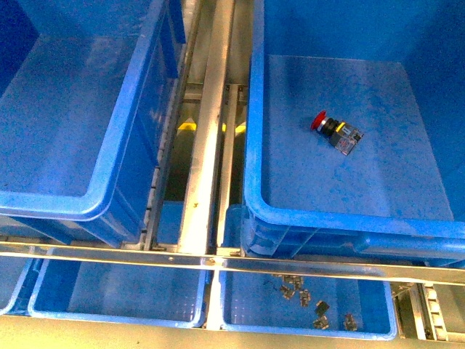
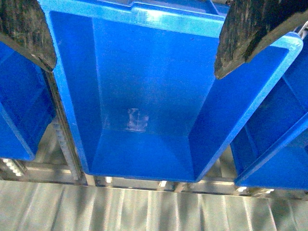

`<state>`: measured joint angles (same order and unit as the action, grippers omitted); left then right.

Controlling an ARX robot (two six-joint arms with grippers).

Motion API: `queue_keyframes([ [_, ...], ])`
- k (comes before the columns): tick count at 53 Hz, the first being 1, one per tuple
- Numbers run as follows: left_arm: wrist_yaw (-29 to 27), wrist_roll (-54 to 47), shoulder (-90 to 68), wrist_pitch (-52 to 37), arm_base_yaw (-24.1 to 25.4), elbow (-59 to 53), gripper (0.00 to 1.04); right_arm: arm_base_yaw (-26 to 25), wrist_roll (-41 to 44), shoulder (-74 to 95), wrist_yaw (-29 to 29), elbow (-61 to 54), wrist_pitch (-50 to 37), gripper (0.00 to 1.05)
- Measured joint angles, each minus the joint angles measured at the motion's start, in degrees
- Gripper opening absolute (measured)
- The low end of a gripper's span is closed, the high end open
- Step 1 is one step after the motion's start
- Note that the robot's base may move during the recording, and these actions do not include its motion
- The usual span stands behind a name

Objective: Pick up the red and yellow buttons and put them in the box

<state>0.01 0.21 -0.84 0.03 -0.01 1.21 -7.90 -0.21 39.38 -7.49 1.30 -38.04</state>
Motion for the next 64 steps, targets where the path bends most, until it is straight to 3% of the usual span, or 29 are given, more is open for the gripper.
queue_keyframes([
  [5,0.00,0.02,0.00,0.00,0.00,0.00,0.97,1.70,0.02,-5.07,1.64,-0.04,4.55,0.04],
  [8,0.00,0.02,0.00,0.00,0.00,0.00,0.97,5.38,-0.02,-7.93,6.67,-0.09,7.34,0.04],
  [13,0.02,0.00,0.00,0.00,0.00,0.00,0.97,7.52,0.04,-11.26,6.86,-0.09,10.25,0.04],
  [58,0.00,0.00,0.00,0.00,0.00,0.00,0.97,7.69,0.02,-29.20,7.50,-0.11,27.80,0.04],
  [64,-0.02,0.00,0.00,0.00,0.00,0.00,0.97,7.80,0.02,-36.85,7.56,-0.09,37.18,0.04],
])
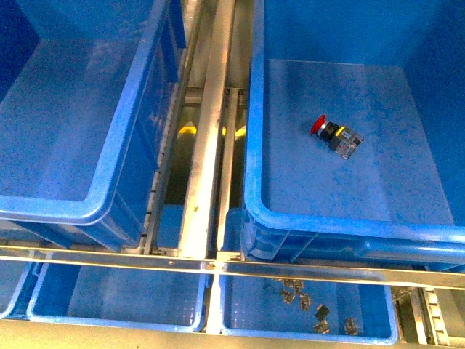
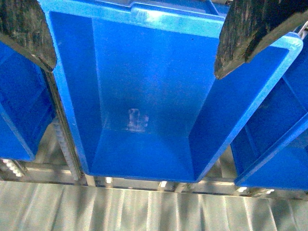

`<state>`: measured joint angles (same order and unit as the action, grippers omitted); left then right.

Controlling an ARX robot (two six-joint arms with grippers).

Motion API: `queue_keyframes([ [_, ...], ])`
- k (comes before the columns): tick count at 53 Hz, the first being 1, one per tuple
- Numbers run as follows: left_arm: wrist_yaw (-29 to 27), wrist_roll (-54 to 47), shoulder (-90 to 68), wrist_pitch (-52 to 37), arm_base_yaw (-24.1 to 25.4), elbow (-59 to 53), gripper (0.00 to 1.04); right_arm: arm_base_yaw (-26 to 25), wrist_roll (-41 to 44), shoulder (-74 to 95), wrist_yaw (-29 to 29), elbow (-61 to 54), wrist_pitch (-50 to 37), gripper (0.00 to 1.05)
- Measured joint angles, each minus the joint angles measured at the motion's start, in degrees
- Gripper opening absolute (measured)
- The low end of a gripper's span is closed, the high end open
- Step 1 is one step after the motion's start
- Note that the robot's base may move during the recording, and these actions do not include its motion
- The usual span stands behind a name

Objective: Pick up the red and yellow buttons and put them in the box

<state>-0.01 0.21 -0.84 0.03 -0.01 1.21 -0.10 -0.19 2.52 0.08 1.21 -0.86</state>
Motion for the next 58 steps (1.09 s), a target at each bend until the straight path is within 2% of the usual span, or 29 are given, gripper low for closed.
queue_keyframes([
  [10,0.02,0.00,0.00,0.00,0.00,0.00,0.97,0.02,0.04,-2.21,-0.04,0.00,0.68,0.04],
  [20,0.02,0.02,0.00,0.00,0.00,0.00,0.97,0.02,0.02,-2.25,-0.07,0.00,0.76,0.41],
  [39,0.13,0.00,0.00,0.00,0.00,0.00,0.97,0.04,0.00,-2.25,0.07,0.00,0.76,1.00],
  [58,0.04,0.02,0.00,0.00,0.00,0.00,0.97,0.07,0.02,-2.23,0.11,0.00,0.85,0.99],
])
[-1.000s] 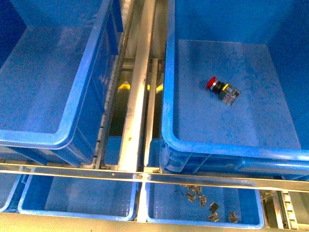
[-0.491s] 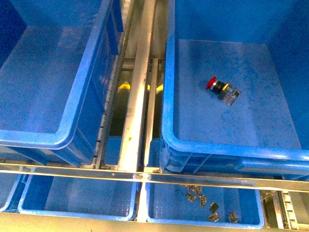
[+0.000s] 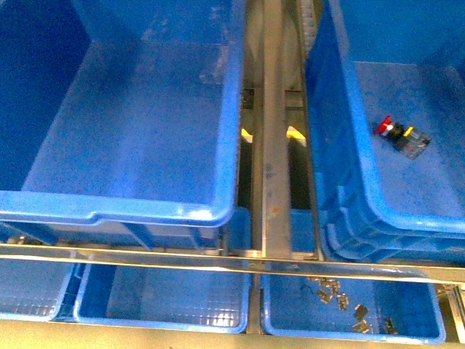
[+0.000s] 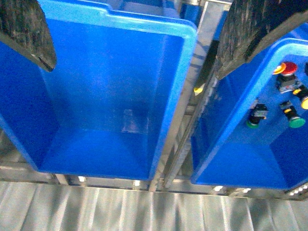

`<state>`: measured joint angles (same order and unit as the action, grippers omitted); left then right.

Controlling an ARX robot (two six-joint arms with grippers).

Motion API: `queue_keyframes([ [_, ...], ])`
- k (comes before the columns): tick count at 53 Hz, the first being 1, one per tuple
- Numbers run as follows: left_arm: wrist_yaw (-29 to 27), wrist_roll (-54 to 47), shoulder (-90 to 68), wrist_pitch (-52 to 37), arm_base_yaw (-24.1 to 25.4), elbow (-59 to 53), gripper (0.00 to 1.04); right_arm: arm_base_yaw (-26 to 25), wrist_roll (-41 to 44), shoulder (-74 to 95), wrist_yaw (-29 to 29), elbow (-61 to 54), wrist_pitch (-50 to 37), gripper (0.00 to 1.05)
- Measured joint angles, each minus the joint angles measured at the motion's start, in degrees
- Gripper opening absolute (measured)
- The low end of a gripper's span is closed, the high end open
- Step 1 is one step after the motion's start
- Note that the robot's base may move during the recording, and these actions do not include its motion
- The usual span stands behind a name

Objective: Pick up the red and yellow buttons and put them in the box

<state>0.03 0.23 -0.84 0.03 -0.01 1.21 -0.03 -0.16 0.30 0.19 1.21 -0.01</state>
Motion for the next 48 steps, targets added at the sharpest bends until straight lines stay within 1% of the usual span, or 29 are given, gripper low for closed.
queue_keyframes([
  [48,-0.44,0.00,0.00,0.00,-0.02,0.00,0.97,-0.02,0.02,-0.04,-0.79,0.00,0.07,0.99],
])
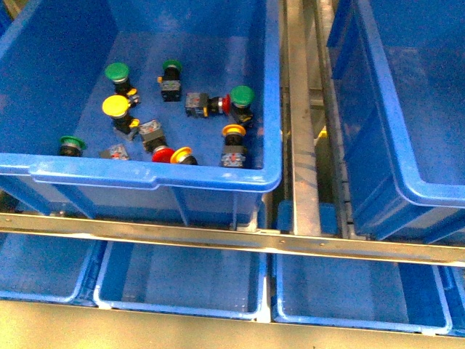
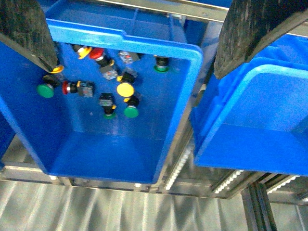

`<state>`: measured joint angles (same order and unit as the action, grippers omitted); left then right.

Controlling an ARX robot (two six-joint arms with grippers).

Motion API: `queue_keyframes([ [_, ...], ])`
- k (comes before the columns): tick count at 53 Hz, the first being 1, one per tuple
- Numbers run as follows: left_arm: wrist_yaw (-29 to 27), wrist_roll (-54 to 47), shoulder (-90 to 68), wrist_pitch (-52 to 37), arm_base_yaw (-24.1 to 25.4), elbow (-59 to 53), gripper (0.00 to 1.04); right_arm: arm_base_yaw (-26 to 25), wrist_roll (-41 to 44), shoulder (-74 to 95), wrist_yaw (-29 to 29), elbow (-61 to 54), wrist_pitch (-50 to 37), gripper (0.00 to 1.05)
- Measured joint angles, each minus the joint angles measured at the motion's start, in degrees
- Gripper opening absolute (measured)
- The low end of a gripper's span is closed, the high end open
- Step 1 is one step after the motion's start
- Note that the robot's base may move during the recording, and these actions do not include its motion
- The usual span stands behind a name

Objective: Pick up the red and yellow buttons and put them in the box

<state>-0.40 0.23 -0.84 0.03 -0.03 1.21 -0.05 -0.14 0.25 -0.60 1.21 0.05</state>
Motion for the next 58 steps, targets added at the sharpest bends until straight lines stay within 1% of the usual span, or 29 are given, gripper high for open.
queue_keyframes([
  [58,0.22,0.00,0.00,0.00,0.02,0.00,0.97,0.04,-0.02,0.00,0.22,0.00,0.00,0.99],
])
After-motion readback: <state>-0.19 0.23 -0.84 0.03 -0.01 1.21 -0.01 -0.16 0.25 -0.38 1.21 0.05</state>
